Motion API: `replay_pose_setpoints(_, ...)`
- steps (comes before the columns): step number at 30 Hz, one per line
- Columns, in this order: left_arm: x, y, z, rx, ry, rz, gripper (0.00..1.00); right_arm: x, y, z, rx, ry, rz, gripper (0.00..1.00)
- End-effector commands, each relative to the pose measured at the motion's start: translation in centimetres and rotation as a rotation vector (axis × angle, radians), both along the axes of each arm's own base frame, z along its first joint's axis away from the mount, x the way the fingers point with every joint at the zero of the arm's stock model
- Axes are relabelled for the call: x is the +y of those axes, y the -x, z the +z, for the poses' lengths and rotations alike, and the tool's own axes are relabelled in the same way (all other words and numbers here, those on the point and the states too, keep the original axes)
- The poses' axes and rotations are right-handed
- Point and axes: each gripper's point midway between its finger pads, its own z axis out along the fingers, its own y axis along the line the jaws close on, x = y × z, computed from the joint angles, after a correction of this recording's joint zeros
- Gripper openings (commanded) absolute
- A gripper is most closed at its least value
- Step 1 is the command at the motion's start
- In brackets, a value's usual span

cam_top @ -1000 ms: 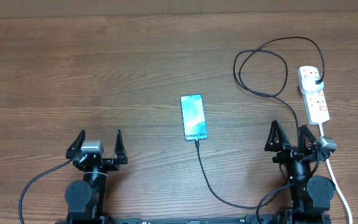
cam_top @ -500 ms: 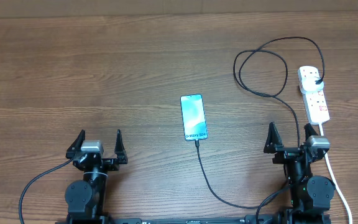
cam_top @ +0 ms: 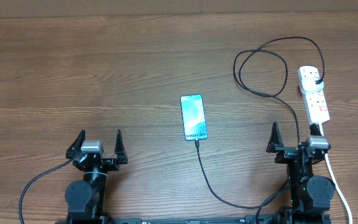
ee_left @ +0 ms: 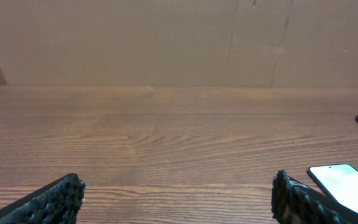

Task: Plug charger to phone and switch on socket

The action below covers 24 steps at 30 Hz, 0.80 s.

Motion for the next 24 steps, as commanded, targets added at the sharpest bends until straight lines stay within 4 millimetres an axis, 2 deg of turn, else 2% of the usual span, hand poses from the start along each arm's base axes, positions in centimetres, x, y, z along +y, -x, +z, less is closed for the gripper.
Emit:
replay_pose_setpoints(1, -0.03, 0.03, -0.02, -0.004, -0.026, -0.007, 1.0, 0.82, -0.02, -0.21, -0.002, 0.078, 0.046, 1.0)
replay_pose_setpoints(7, -0.03, 0.03, -0.02, -0.004, -0.026, -0.007, 1.0, 1.71, -0.01, -0.07, -0.009, 0.078, 0.097, 1.0)
replay_pose_setpoints(24, -0.03, 0.03, -0.03, -0.004, -0.026, -0.007, 1.0, 1.75, -0.01, -0.04, -0.011, 0.077, 0.1, 1.0)
